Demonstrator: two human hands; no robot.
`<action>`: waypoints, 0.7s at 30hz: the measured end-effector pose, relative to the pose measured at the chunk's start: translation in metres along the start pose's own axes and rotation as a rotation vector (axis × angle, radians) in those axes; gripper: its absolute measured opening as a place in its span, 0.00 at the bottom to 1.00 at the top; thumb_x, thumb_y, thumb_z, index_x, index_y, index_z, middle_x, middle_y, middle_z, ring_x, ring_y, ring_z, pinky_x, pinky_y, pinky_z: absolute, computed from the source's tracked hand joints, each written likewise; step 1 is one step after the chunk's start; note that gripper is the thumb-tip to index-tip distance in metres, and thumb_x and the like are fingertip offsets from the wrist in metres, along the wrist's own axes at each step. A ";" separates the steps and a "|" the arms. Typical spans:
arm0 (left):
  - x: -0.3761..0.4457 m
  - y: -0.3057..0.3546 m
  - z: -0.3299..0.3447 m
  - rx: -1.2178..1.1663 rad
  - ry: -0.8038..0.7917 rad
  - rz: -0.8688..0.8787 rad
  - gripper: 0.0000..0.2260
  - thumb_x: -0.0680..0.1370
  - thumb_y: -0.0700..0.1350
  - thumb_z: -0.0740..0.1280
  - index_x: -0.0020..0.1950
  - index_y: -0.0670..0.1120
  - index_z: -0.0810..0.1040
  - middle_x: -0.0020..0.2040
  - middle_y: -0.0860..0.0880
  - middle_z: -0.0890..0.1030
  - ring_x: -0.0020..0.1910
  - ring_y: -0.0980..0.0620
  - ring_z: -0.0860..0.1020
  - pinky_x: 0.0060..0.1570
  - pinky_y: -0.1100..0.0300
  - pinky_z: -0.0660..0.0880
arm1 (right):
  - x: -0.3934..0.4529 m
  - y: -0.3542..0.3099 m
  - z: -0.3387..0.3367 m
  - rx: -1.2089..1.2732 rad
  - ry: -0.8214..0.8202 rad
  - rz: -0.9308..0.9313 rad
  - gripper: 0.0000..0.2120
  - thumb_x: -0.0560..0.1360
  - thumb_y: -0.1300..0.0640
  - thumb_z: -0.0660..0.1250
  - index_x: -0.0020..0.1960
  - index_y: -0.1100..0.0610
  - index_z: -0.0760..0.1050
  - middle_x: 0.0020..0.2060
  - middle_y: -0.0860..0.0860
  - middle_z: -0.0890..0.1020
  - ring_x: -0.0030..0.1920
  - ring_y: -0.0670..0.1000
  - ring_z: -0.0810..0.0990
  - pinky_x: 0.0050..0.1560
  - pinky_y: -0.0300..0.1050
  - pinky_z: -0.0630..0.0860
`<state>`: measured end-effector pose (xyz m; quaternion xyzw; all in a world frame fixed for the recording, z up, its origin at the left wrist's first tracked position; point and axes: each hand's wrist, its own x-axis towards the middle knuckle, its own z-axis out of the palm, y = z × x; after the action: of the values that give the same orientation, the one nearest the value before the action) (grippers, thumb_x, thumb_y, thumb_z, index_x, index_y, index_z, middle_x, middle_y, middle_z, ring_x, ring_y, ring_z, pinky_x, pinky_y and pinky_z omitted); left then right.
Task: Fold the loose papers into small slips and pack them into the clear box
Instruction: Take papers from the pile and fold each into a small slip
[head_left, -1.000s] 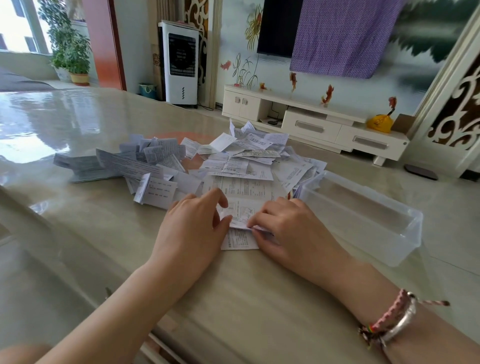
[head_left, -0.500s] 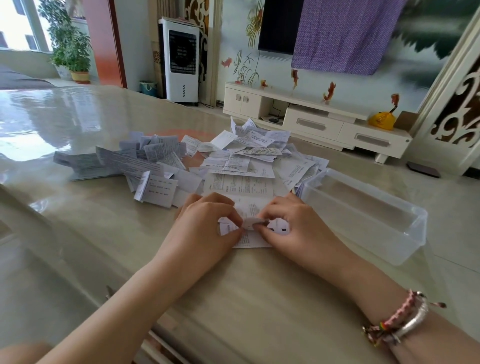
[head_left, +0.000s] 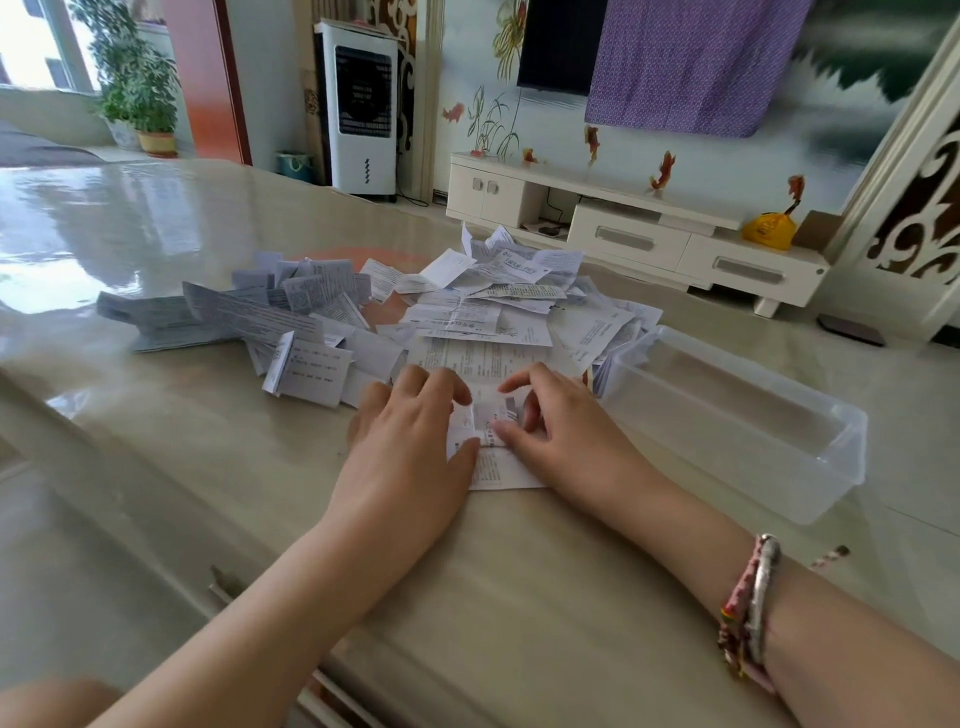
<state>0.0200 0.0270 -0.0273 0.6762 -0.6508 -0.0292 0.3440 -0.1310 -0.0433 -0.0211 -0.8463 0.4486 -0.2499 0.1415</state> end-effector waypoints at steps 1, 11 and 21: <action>-0.001 0.001 -0.001 0.025 0.006 0.028 0.12 0.77 0.51 0.65 0.61 0.56 0.71 0.57 0.57 0.69 0.58 0.51 0.63 0.59 0.58 0.61 | 0.000 0.000 0.000 -0.005 0.007 -0.001 0.15 0.75 0.50 0.68 0.60 0.52 0.71 0.37 0.43 0.70 0.50 0.47 0.70 0.51 0.43 0.67; 0.003 -0.002 -0.004 0.113 -0.034 0.152 0.10 0.78 0.50 0.63 0.57 0.58 0.80 0.56 0.61 0.81 0.58 0.56 0.65 0.50 0.63 0.54 | -0.012 0.007 -0.013 -0.251 0.004 -0.195 0.17 0.76 0.40 0.64 0.58 0.49 0.78 0.56 0.44 0.76 0.58 0.48 0.69 0.56 0.45 0.66; 0.006 -0.007 -0.012 -0.039 0.005 0.194 0.09 0.75 0.51 0.70 0.55 0.56 0.81 0.37 0.67 0.67 0.54 0.55 0.67 0.50 0.62 0.60 | -0.017 -0.001 -0.019 -0.331 0.217 -0.354 0.14 0.78 0.47 0.60 0.46 0.51 0.82 0.42 0.43 0.79 0.47 0.49 0.72 0.47 0.46 0.67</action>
<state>0.0329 0.0257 -0.0194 0.6034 -0.7115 -0.0065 0.3599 -0.1484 -0.0288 -0.0101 -0.8916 0.3409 -0.2830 -0.0938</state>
